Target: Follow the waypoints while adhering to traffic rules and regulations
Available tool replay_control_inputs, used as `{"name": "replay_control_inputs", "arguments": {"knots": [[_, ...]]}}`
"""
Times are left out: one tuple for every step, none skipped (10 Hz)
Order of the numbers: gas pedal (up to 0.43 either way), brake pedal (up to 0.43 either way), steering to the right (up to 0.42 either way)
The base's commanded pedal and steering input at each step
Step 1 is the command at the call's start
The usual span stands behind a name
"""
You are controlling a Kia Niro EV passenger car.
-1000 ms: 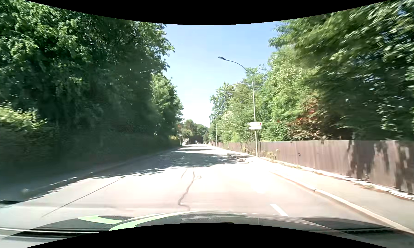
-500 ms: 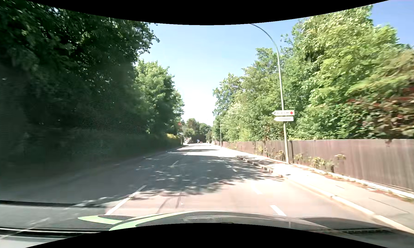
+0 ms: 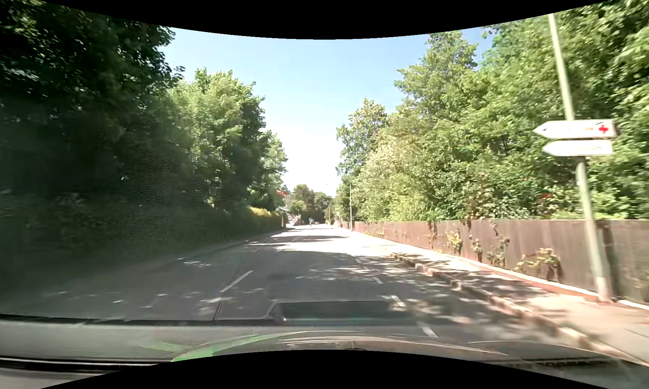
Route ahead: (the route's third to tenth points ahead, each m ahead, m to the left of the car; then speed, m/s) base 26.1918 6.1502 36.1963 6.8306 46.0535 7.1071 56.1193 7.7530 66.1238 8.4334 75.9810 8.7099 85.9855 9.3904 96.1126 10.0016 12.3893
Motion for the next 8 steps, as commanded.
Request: {"name": "replay_control_inputs", "arguments": {"knots": [[0.220,0.000,-0.005],[0.220,0.000,-0.005],[0.220,0.000,-0.005],[0.220,0.000,-0.006],[0.220,0.000,-0.005],[0.220,0.000,-0.006],[0.220,0.000,-0.006],[0.220,0.000,-0.005]]}}
